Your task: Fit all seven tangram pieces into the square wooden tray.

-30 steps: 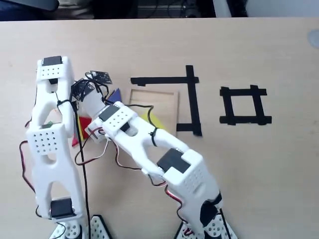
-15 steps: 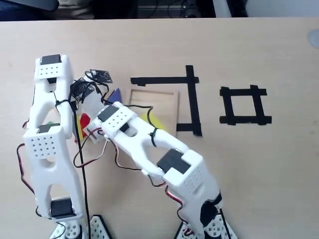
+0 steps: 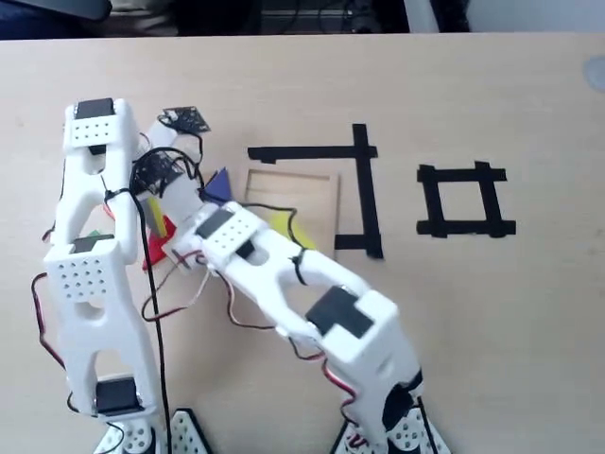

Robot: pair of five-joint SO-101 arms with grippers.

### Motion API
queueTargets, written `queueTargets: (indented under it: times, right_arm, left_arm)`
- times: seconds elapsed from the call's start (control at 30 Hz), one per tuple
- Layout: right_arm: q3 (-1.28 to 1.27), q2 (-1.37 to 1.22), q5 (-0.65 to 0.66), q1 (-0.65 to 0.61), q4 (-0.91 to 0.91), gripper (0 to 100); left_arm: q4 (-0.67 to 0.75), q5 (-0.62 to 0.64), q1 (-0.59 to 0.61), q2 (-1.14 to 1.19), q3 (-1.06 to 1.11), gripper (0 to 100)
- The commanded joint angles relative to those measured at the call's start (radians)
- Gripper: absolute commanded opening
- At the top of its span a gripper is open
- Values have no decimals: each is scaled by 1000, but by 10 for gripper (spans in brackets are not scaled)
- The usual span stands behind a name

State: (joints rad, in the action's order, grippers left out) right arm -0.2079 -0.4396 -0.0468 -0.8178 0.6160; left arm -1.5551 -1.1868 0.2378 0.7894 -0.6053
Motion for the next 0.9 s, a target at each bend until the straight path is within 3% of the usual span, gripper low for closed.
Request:
queueTargets:
  times: [0.0, 0.2, 0.37, 0.87]
  right_arm:
    - [-110, 128, 5, 11, -152, 11]
    - [-77, 108, 3, 8, -126, 11]
    - [-5, 59, 3, 11, -52, 11]
    - [-7, 61, 0, 11, -52, 11]
  left_arm:
    - [32, 37, 5, -43, -21, 320]
    - [35, 40, -22, 9, -4, 320]
    - [-32, 41, -65, 38, -12, 320]
    - [-150, 72, -77, 58, -56, 321]
